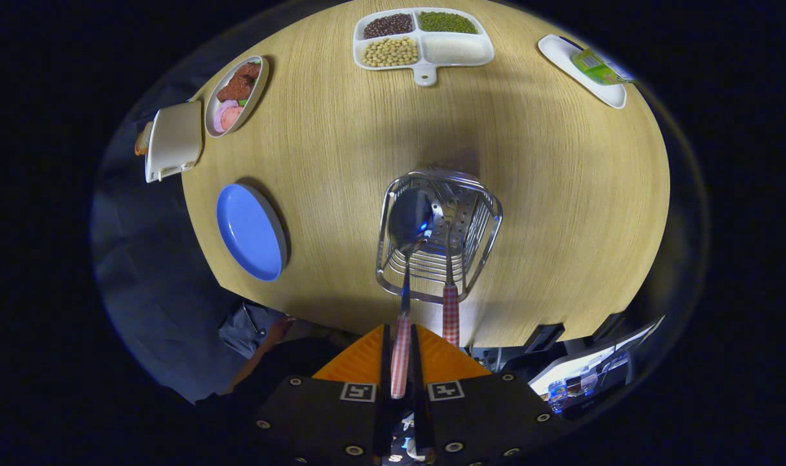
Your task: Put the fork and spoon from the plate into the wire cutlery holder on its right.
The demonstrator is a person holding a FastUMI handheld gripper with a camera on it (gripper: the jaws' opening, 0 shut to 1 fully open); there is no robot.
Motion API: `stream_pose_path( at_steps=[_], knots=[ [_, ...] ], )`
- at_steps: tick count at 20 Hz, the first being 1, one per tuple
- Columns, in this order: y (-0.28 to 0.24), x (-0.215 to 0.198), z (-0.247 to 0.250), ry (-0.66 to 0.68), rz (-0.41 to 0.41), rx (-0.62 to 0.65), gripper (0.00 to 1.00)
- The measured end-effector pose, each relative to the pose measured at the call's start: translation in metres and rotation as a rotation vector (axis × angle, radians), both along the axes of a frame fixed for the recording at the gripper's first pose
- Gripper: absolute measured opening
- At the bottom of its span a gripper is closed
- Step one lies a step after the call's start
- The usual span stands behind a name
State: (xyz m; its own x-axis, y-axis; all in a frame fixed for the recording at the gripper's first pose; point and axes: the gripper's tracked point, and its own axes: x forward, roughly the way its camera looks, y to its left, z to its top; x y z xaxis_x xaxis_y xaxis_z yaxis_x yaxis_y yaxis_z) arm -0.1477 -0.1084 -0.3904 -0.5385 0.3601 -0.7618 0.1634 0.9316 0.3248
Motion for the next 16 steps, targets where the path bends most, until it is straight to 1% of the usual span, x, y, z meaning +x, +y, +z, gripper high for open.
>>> stream_pose_path(
  at_steps=[3, 6, 8, 10, 11, 13, 14, 16],
  knots=[
    [-0.01, 0.018, -0.001, -0.07, -0.028, -0.036, 0.23],
    [-0.015, 0.04, 0.006, -0.174, -0.104, -0.058, 0.28],
    [-0.022, 0.057, 0.011, -0.29, -0.145, -0.083, 0.33],
    [-0.02, 0.071, 0.023, -0.394, -0.203, -0.09, 0.36],
    [-0.021, 0.075, 0.031, -0.447, -0.229, -0.101, 0.4],
    [-0.027, 0.084, 0.044, -0.571, -0.25, -0.135, 0.4],
    [-0.029, 0.089, 0.052, -0.636, -0.256, -0.148, 0.41],
    [-0.027, 0.103, 0.074, -0.782, -0.294, -0.173, 0.45]
  ],
)
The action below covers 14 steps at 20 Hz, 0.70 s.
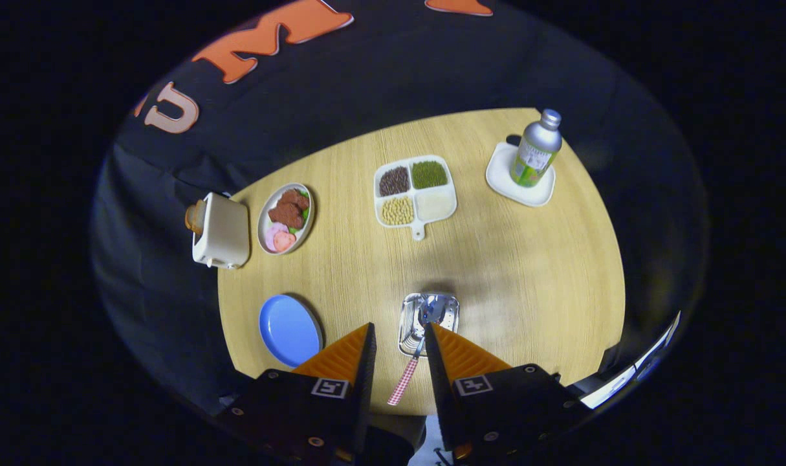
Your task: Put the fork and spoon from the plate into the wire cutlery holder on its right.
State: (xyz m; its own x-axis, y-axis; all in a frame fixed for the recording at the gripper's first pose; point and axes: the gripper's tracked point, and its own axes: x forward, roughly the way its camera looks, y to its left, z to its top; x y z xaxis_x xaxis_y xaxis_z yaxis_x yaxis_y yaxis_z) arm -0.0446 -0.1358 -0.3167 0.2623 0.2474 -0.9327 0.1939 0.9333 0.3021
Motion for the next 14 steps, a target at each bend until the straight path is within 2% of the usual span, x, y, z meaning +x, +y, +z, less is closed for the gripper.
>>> stream_pose_path(
  at_steps=[3, 6, 10, 14],
  knots=[
    [-0.003, 0.018, 0.027, -0.199, -0.065, -0.065, 0.68],
    [-0.015, 0.035, 0.066, -0.438, -0.113, -0.164, 0.71],
    [-0.032, 0.045, 0.124, -0.742, -0.157, -0.288, 0.82],
    [-0.044, 0.042, 0.183, -0.977, -0.181, -0.443, 0.84]
  ],
)
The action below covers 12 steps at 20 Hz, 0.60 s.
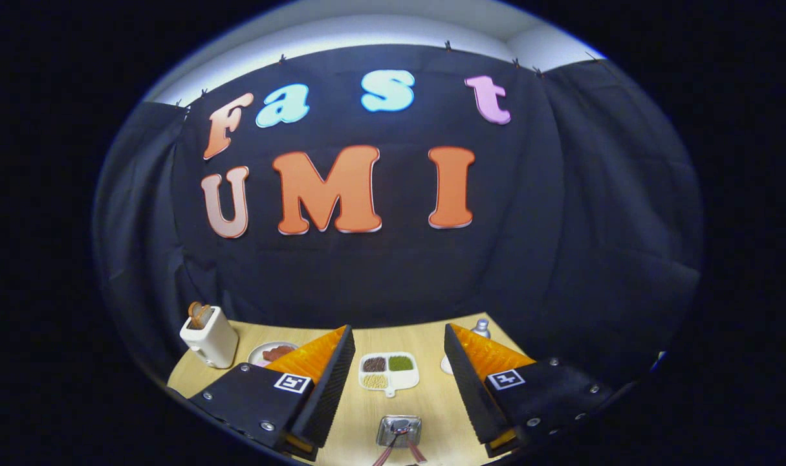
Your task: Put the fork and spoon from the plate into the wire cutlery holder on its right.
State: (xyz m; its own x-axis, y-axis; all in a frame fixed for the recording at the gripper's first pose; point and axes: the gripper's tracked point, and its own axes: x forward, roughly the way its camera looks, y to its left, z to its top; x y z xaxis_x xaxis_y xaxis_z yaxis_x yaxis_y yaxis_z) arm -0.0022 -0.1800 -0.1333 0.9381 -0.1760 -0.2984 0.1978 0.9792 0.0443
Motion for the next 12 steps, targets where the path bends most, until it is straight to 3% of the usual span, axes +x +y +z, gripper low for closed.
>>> stream_pose_path(
  at_steps=[4, 8, 12],
  knots=[
    [0.001, -0.005, 0.048, -0.194, 0.009, -0.099, 0.87],
    [0.007, -0.018, 0.077, -0.326, 0.016, -0.121, 0.94],
    [0.01, -0.022, 0.09, -0.378, 0.008, -0.098, 0.97]
  ],
)
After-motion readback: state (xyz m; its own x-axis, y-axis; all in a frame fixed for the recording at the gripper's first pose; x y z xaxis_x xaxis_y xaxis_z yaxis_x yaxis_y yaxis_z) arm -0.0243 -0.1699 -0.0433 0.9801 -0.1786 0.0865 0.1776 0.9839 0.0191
